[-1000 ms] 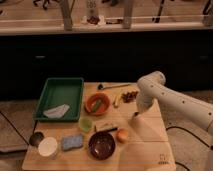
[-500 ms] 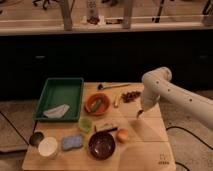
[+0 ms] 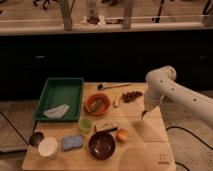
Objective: Place fork in table surface
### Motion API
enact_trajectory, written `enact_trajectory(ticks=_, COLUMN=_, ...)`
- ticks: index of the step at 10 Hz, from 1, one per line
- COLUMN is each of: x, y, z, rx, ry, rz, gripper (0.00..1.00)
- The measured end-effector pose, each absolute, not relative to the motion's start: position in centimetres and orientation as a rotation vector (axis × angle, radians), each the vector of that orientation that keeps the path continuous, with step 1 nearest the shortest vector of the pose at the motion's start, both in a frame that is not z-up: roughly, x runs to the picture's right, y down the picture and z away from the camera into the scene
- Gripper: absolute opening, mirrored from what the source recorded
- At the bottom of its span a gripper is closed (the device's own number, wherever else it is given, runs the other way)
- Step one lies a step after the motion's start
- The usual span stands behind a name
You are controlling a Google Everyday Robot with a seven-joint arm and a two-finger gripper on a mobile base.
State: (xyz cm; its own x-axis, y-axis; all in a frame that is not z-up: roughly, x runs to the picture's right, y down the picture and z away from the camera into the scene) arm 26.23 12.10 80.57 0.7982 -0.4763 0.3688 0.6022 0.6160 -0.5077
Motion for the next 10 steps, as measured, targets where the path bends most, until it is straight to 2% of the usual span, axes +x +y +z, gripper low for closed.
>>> enact_trajectory(ticks=10, x=26.7, y=13.6, z=81.1, rx=-0.693, ry=-0.243, rz=-0.718, gripper=0.03)
